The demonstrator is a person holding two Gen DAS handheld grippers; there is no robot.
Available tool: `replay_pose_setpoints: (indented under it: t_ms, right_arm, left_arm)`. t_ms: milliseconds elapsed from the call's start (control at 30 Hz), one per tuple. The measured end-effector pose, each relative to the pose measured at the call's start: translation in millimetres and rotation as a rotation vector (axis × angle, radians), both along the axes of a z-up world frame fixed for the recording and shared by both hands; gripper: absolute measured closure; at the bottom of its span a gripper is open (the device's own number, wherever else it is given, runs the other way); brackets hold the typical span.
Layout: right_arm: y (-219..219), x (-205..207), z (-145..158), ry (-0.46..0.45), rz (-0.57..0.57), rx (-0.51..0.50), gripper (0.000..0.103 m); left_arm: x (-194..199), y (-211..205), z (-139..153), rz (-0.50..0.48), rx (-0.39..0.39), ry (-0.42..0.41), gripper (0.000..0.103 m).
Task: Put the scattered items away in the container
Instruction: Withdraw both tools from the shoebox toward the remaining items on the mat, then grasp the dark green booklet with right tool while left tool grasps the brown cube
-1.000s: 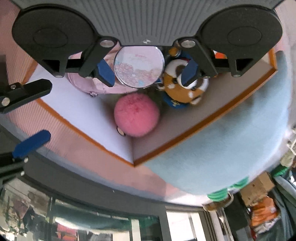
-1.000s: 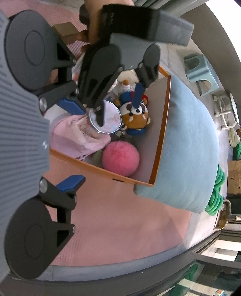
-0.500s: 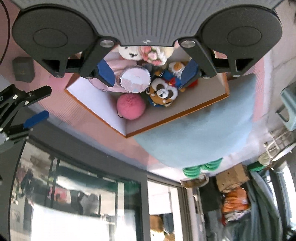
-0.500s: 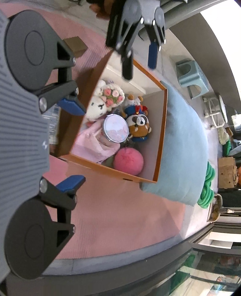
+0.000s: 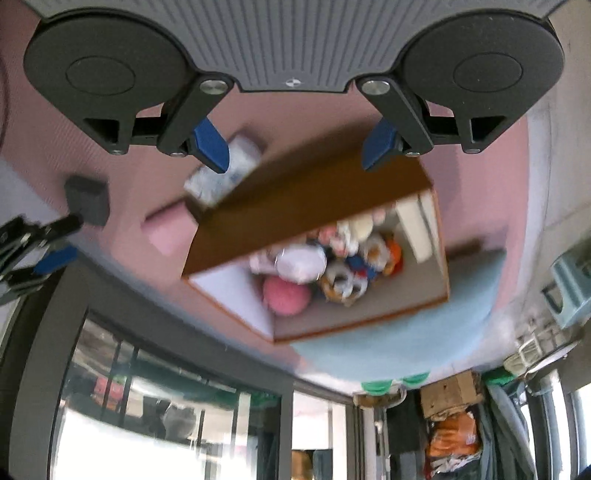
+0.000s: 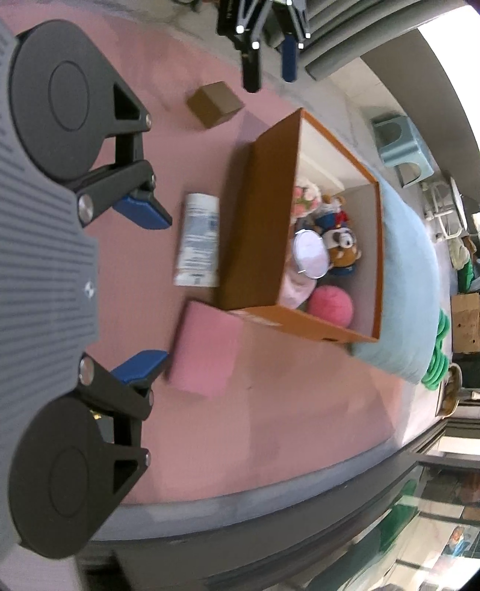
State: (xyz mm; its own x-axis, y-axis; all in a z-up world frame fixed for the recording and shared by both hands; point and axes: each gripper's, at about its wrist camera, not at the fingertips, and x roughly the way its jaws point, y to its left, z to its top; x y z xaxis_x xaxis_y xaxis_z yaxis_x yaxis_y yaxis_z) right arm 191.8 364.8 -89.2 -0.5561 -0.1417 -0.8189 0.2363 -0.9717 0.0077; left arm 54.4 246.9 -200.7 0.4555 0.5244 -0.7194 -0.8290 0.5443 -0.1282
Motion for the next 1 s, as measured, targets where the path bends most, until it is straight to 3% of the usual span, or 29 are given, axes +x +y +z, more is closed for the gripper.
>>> replay_pose_setpoints:
  t_ms: [300, 533, 700, 1000]
  right_arm:
    - [22.7, 36.1, -19.9, 0.001, -0.045, 0.064, 0.027]
    - [42.4, 49.2, -40.0, 0.003, -0.092, 0.128, 0.023]
    - [49.7, 52.8, -57.7, 0.04, -0.055, 0.229, 0.018]
    - [75.8, 38.7, -79.6, 0.009, -0.034, 0.286, 0.014]
  left_arm:
    - [-37.0, -28.6, -43.8, 0.092, -0.025, 0.068, 0.01]
    - [-52.3, -42.6, -71.2, 0.103, -0.074, 0.114, 0.01]
    - [-55.0, -40.3, -80.1, 0.115, -0.071, 0.135, 0.01]
    - [-57.0, -17.8, -103.3, 0.117, -0.067, 0.174, 0.01]
